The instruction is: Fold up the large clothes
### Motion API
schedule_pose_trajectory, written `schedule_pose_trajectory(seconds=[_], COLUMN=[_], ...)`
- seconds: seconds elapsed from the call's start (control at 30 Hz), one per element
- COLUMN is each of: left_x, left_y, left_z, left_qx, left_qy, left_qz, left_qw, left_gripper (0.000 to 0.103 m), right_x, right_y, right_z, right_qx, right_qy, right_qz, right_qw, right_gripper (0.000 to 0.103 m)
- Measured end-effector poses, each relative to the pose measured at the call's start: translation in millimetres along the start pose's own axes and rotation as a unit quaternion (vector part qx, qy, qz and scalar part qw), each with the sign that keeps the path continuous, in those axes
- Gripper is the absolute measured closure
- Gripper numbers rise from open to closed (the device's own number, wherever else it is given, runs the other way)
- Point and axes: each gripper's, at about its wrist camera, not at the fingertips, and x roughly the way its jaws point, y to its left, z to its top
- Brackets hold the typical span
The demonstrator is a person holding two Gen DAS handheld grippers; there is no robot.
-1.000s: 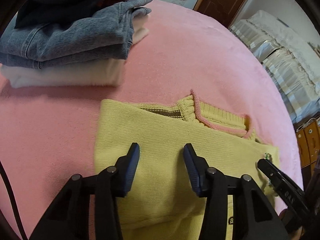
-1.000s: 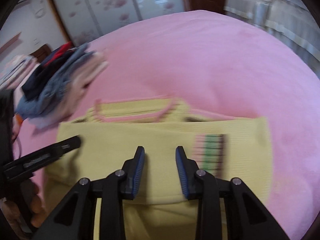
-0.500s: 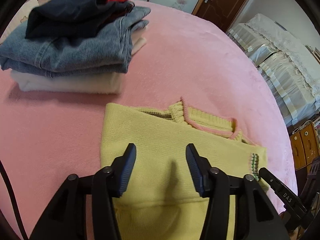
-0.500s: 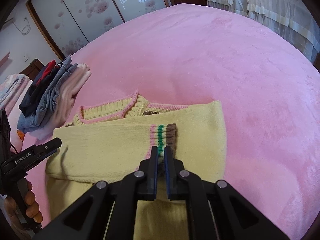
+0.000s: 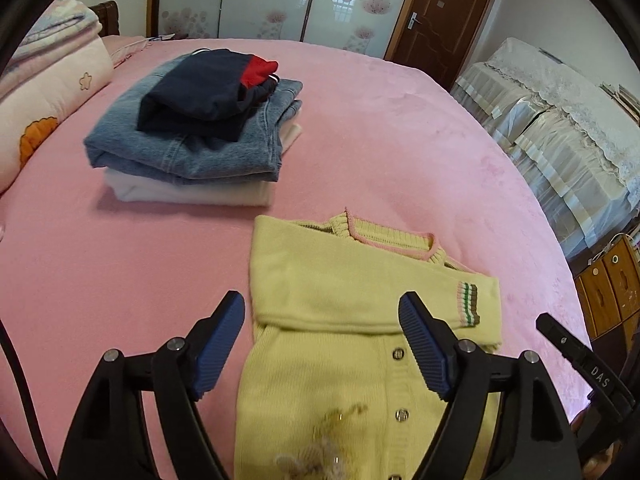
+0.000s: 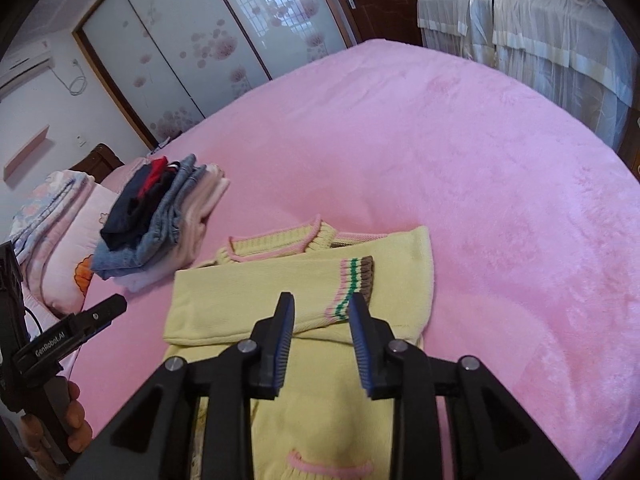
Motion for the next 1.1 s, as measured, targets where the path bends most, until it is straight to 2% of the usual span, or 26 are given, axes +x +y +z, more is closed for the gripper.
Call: schedule_pose_trajectory(seconds=[0.2,0.4,0.53,0.9,1.0,1.1], left_x=[-46,-89,-105,-119,-111,-97], left_y=[0,-9,-10,1,7,15], left_z=[-17,-40,-59,-122,-139,-156], left_qx=[-0.003,0.027,0.039,0.047,0.040,0.034], left_qy=[-0.012,-0.031,-0.028,-0.007,0.008,0.027], left_qz=[0.003,0.018,0.023,0.035,0.038,0.046], left_qw=[0.9999,0.9990,0.9986,0.9983,0.9984,0.9980], left_gripper=[0.025,0.025,0.025,0.025,0.025,0.025], right_x=[-50,-88,-109,-134,-132,-129], right_y=[17,30,39,39,30,19], right_z=[-10,-25,-40,-86,-98,-111], right_qx=[-0.031,-0.054,-0.077,-0.114,-0.114,-0.122], right_qy=[-0.029,-0.042,-0.048,-0.035,-0.022,-0.012], right_qz=[0.006,0.023,0.024,0.018,0.013,-0.004], right_qw=[0.999,0.997,0.996,0.993,0.993,0.992], right_gripper=[0.075,0.075,0.075,0.074,0.066,0.065])
